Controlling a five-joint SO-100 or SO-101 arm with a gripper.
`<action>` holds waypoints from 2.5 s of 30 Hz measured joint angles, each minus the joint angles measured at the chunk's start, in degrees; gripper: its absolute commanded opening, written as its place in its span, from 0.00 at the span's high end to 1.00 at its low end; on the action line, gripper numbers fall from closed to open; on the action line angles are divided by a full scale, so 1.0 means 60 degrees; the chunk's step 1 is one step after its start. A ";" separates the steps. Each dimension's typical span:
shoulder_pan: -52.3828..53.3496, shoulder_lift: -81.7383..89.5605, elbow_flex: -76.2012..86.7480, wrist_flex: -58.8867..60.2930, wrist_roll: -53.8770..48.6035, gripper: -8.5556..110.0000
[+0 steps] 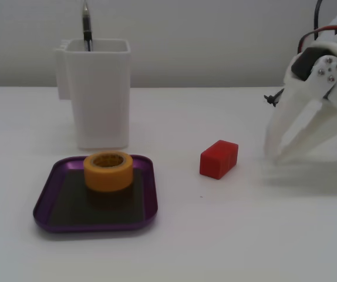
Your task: Pick up the red cube and place it in the box.
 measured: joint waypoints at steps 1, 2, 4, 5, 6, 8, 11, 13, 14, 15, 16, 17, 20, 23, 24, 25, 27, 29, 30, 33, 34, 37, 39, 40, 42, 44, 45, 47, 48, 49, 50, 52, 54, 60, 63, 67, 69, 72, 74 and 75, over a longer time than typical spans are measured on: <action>0.0000 0.0000 0.0000 -0.0366 0.0000 0.93; 0.0015 0.0000 0.0000 -0.0718 0.0000 0.93; 0.0015 0.0000 0.0000 -0.1274 0.0073 0.93; 0.0029 0.0000 0.0000 -0.1406 0.0190 0.93; 0.0044 0.0000 -0.0015 -0.1479 0.0322 0.93; 0.0146 0.0000 -0.0220 -0.1567 0.0674 0.93; 0.0762 -0.0044 -0.0732 -0.1641 0.1304 0.93; 0.1201 -0.0337 -0.1040 -0.1714 0.1567 0.93; 0.1436 -0.0630 -0.1245 -0.1729 0.1611 0.93; 0.1553 -0.0981 -0.1450 -0.1743 0.1655 0.93; 0.1597 -0.1392 -0.1699 -0.1758 0.1655 0.93; 0.1611 -0.1948 -0.1963 -0.1758 0.1685 0.93; 0.1611 -0.3853 -0.2988 -0.1758 0.1729 0.93; 0.1567 -0.5815 -0.4072 -0.1758 0.1729 0.90; 0.1582 -0.6460 -0.4424 -0.1758 0.1729 0.88; 0.1611 -0.7061 -0.4746 -0.1758 0.1729 0.85; 0.1714 -0.8130 -0.5376 -0.1758 0.1729 0.80; 0.1699 -0.9082 -0.5874 -0.1758 0.1729 0.77; 0.1670 -0.9507 -0.6094 -0.1758 0.1729 0.75; 0.1655 -1.0562 -0.6621 -0.1758 0.1772 0.74; 0.1655 -1.0825 -0.6782 -0.1758 0.1934 0.74; 0.1655 -1.1528 -0.7178 -0.1758 0.2314 0.74; 0.1670 -1.1938 -0.7383 -0.1758 0.2549 0.74; 0.1685 -1.2173 -0.7456 -0.1758 0.2651 0.74; 0.1685 -1.2642 -0.7544 -0.1714 0.2827 0.74; 0.1685 -1.3154 -0.7588 -0.1699 0.3018 0.74; 0.1685 -1.3418 -0.7588 -0.1699 0.3105 0.74; 0.1685 -1.3931 -0.7603 -0.1699 0.3223 0.74; 0.1685 -1.4180 -0.7617 -0.1699 0.3281 0.74; 0.1685 -1.4385 -0.7676 -0.1714 0.3252 0.74; 0.1699 -1.4546 -0.7749 -0.1714 0.3281 0.75; 0.1699 -1.4824 -0.7808 -0.1948 0.3296 0.75; 0.1699 -1.5015 -0.7852 -0.2168 0.3296 0.75; 0.1245 -1.5146 -0.7881 -0.2314 0.3281 0.80; 0.0879 -1.5205 -0.7881 -0.2402 0.3281 0.90; 0.0381 -1.5234 -0.7881 -0.2432 0.3223 0.93; 0.0161 -1.5234 -0.7881 -0.2373 0.3179 0.93; -0.0015 -1.5073 -0.8086 -0.2300 0.2812 0.93; -0.0044 -1.4810 -0.8262 -0.2036 0.2578 0.93; -0.0073 -1.4634 -0.8350 -0.1787 0.2417 0.93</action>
